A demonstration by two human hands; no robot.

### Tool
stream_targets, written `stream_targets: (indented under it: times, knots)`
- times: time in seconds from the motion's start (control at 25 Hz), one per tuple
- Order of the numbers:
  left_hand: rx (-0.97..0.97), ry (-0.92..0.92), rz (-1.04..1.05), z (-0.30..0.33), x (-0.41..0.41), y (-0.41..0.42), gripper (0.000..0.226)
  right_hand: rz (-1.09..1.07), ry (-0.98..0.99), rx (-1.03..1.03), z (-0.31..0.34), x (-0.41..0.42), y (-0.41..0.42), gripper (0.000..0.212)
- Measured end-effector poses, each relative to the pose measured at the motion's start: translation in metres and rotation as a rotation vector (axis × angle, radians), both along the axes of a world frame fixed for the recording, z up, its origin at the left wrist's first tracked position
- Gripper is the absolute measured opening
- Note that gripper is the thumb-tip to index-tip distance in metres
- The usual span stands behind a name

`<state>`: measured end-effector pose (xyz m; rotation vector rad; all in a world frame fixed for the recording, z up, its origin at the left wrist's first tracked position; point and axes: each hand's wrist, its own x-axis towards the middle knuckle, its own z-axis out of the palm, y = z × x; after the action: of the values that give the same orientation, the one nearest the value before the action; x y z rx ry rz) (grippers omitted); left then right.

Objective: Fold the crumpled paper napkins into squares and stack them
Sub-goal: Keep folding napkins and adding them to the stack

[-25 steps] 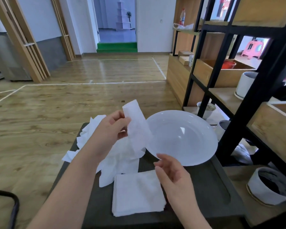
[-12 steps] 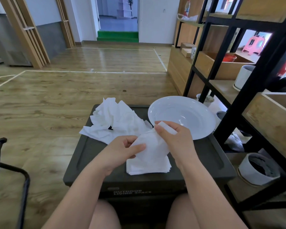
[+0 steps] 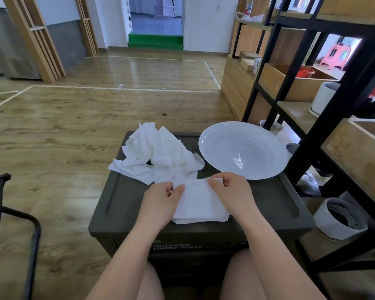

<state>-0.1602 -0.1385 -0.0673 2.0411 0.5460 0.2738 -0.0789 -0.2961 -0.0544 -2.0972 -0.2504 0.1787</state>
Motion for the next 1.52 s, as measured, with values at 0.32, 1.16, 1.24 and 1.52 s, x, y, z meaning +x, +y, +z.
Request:
stream_targets:
  times: [0.32,1.16,1.24,1.52]
  knots:
    - [0.095,0.091,0.133,-0.018,0.000,-0.007,0.023,-0.141,-0.102,-0.206,-0.032,0.007,0.003,0.019]
    - [0.808,-0.096,0.008,0.007,0.039,0.054,0.051,0.153,-0.334,-0.210,-0.048,-0.009,0.002,0.014]
    - [0.882,0.013,-0.003,0.017,0.046,0.061,0.034,0.148,-0.322,-0.198,-0.045,-0.012,0.002,0.016]
    - [0.936,-0.512,-0.097,0.071,0.024,0.029,0.006,0.076,-0.244,0.130,-0.014,-0.026,0.002,0.059]
